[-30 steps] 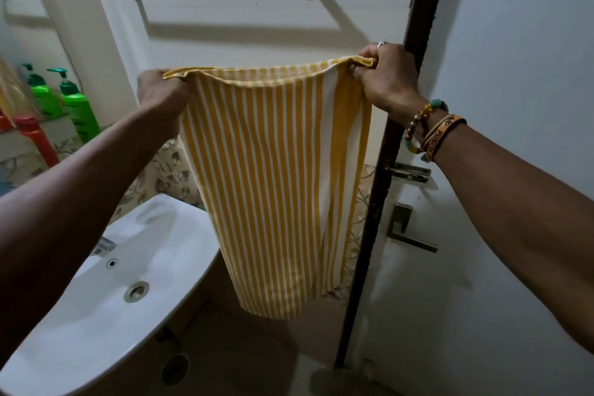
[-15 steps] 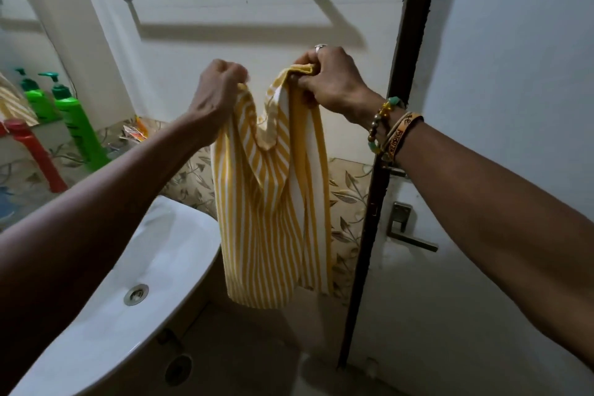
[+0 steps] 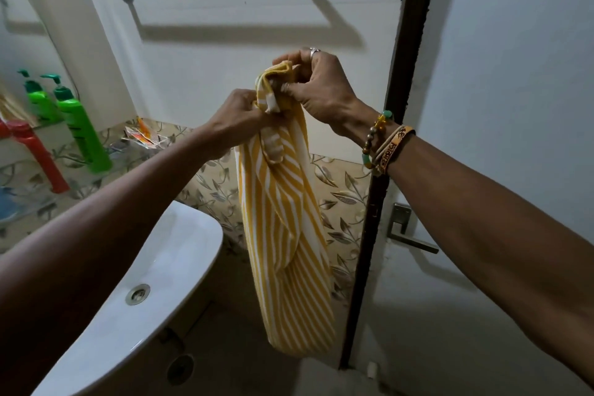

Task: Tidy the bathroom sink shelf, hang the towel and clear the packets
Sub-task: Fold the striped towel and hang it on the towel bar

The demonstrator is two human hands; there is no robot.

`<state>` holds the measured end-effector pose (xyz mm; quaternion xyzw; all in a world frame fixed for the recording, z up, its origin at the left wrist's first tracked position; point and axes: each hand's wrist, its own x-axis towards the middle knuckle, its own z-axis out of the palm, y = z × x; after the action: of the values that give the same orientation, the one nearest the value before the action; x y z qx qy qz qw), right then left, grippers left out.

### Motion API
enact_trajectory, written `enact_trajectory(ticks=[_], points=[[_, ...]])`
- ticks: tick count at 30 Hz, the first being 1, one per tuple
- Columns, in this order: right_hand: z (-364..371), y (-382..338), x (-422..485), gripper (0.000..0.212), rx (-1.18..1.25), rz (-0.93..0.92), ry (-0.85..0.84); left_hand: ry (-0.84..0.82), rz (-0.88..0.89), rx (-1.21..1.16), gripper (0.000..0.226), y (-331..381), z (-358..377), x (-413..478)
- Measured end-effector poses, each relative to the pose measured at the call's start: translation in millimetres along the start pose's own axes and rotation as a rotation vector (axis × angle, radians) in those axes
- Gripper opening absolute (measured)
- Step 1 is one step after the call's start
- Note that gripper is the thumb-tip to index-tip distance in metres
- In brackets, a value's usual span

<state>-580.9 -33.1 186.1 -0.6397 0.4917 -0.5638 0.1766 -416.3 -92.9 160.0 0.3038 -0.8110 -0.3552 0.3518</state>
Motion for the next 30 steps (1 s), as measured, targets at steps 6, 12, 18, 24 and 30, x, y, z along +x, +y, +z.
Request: enact_trajectory(ticks=[6, 12, 18, 24, 30], points=[[8.8, 36.2, -30.6, 0.054, -0.039, 0.071, 0.225, 0.099, -0.075, -0.244, 0.017, 8.3, -12.6, 2.1], [14.6, 61.7, -49.2, 0.029, 0.166, 0.179, -0.021, 0.072, -0.113, -0.292, 0.023, 20.1, -13.2, 2.1], [12.2, 74.0, -59.8, 0.023, 0.137, 0.269, -0.224, 0.121, -0.109, -0.356, 0.02, 26.4, -10.3, -1.3], [8.8, 92.1, -73.8, 0.035, 0.176, 0.378, -0.484, 0.202, -0.121, -0.477, 0.033, 34.7, -20.9, -1.3], [17.6, 107.0, -85.4, 0.04, 0.144, 0.388, -0.588, 0.282, -0.079, -0.563, 0.038, 43.5, -32.5, -0.8]])
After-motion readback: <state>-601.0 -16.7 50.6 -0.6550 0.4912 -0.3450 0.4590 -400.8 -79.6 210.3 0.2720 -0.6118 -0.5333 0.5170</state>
